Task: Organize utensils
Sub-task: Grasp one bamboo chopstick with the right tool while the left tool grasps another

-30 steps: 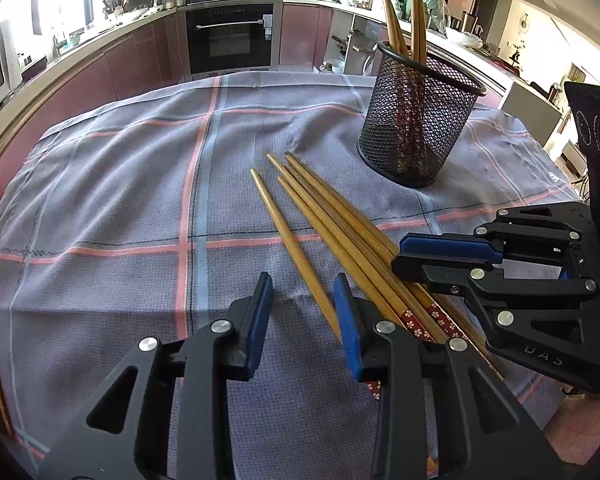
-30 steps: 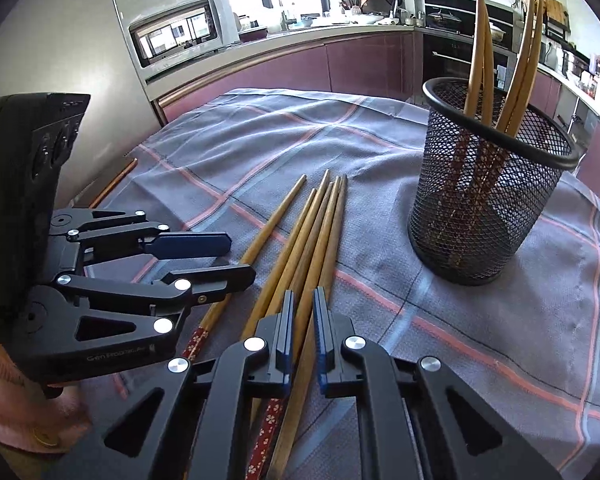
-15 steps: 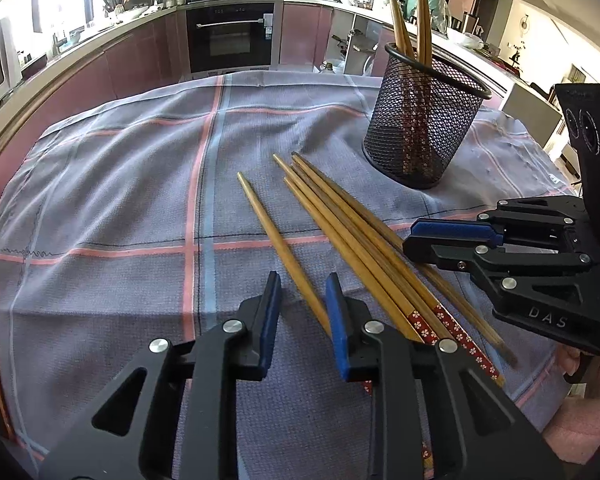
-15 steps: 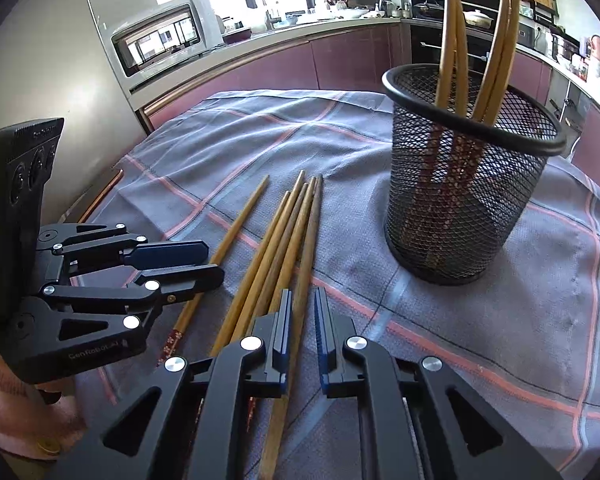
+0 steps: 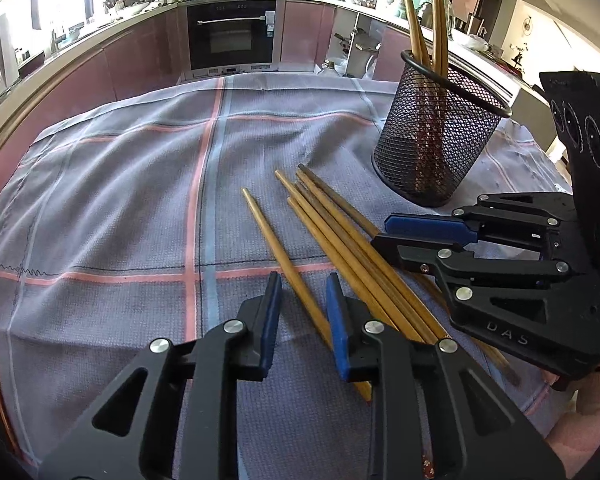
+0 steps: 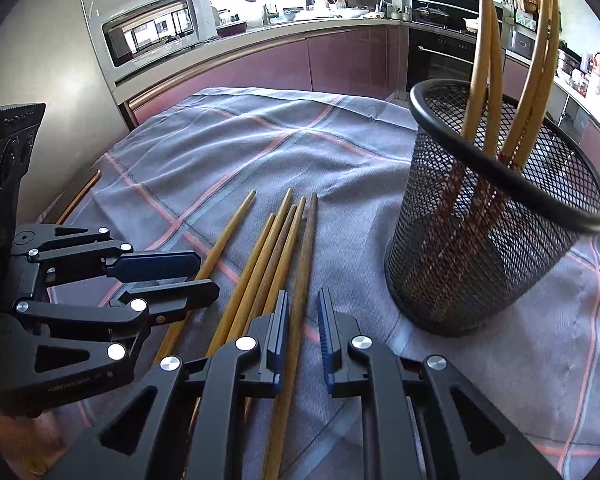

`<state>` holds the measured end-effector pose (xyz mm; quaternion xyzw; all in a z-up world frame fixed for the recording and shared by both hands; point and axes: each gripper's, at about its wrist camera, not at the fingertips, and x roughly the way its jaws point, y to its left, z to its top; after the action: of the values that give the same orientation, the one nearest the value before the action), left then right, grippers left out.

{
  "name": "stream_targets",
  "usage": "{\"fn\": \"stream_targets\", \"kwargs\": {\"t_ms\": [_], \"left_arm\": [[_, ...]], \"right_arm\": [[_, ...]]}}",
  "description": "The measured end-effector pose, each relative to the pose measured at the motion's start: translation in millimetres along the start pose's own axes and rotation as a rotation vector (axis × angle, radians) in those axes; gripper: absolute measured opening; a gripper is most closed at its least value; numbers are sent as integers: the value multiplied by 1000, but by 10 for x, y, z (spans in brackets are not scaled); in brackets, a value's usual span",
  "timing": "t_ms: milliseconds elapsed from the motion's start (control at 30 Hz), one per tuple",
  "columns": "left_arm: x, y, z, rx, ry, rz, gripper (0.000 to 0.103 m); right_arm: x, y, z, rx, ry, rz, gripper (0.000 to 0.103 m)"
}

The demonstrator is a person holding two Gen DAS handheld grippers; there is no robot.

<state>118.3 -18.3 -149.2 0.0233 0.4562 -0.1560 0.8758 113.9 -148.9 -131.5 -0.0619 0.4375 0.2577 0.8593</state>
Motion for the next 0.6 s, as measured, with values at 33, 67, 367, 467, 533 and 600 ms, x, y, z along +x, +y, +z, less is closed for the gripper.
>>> {"fn": "stream_targets", "kwargs": {"t_ms": [33,67,367,467,533,600], "left_arm": [[10,-8,10,3,0,3,24],[18,-13,19,4,0,5,23],[31,6,34,-44,-8,27,13],[25,24,28,-66,-9,25,10],[16,26,25,-74,-10,25,8],[-1,25,15,-77,-12,26,8]], "right_arm": [[10,-5,10,-1,-1,1,13],[15,-16,16,3,-3,4,13],[-15,-93,-4,44,-15,29,6],[-67,-110,-17,50,-26,35,5],[-114,-120,-24,54,-37,43,5],[-171,-130,-33,53,-48,45,5]]}}
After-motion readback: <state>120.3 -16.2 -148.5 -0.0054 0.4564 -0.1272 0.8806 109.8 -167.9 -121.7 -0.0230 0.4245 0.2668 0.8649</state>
